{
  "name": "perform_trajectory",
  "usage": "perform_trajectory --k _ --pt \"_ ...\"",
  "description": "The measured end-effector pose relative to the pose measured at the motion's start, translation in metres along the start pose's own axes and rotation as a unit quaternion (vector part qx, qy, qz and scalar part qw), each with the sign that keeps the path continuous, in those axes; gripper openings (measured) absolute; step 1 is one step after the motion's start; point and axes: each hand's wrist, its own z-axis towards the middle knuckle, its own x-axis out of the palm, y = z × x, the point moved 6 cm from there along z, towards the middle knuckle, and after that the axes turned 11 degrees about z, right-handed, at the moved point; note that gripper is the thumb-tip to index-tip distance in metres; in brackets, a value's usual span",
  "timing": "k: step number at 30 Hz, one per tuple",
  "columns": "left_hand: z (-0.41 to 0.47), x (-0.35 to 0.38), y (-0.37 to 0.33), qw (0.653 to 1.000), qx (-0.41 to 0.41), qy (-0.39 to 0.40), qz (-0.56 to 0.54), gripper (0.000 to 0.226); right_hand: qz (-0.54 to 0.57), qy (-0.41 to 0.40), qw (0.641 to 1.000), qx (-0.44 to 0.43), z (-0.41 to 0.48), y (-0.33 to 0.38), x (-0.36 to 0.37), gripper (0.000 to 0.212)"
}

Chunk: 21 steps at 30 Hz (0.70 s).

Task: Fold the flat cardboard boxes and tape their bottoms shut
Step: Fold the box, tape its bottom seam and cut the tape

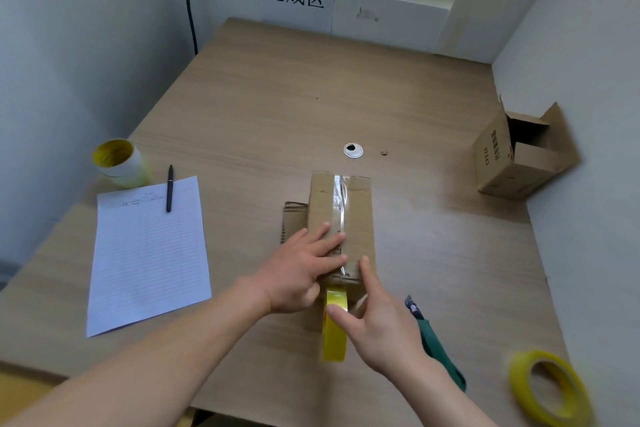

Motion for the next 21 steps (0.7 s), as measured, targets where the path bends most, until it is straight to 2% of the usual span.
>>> perform_trajectory --k 2,4,5,7,9,11,14,15,19,21 --pt "-0.02 0.0 -0.003 0.989 -0.04 -0.14 -0.038 0.05 -0.052 -0.007 0.999 0.0 0.002 0.009 -0.002 0.099" --pt "-0.047 0.004 -0.011 0.953 -0.115 -0.263 -0.092 0.029 -0.085 -0.003 0.996 -0.003 0.003 0.014 -0.004 0.097" --pt "-0.06 0.011 -0.017 0.933 -0.16 -0.294 -0.134 0.021 -0.091 0.001 0.996 -0.007 0.004 0.014 -0.005 0.094" --pt "-0.08 0.033 -0.028 0.886 -0.261 -0.259 -0.281 0.025 -0.085 0.0 0.996 -0.014 0.006 0.011 -0.006 0.083" --pt "-0.086 0.058 -0.042 0.823 -0.312 -0.166 -0.444 0.047 -0.074 -0.013 0.997 -0.017 0.01 0.008 -0.008 0.071" --pt "-0.082 0.07 -0.053 0.779 -0.321 -0.127 -0.523 0.065 -0.079 -0.024 0.996 -0.021 0.013 0.009 -0.009 0.064" --pt "-0.071 0.08 -0.056 0.703 -0.349 -0.117 -0.609 0.072 -0.103 -0.029 0.994 -0.024 0.016 0.015 -0.01 0.059" --pt "-0.068 0.082 -0.056 0.698 -0.351 -0.113 -0.613 0.069 -0.116 -0.03 0.992 -0.027 0.017 0.016 -0.01 0.058" --pt "-0.062 0.08 -0.042 0.762 -0.389 -0.078 -0.512 0.038 -0.143 -0.03 0.989 -0.029 0.016 0.019 -0.01 0.057" --pt "-0.055 0.076 -0.034 0.765 -0.405 -0.05 -0.498 0.029 -0.144 -0.033 0.989 -0.03 0.015 0.02 -0.01 0.057"
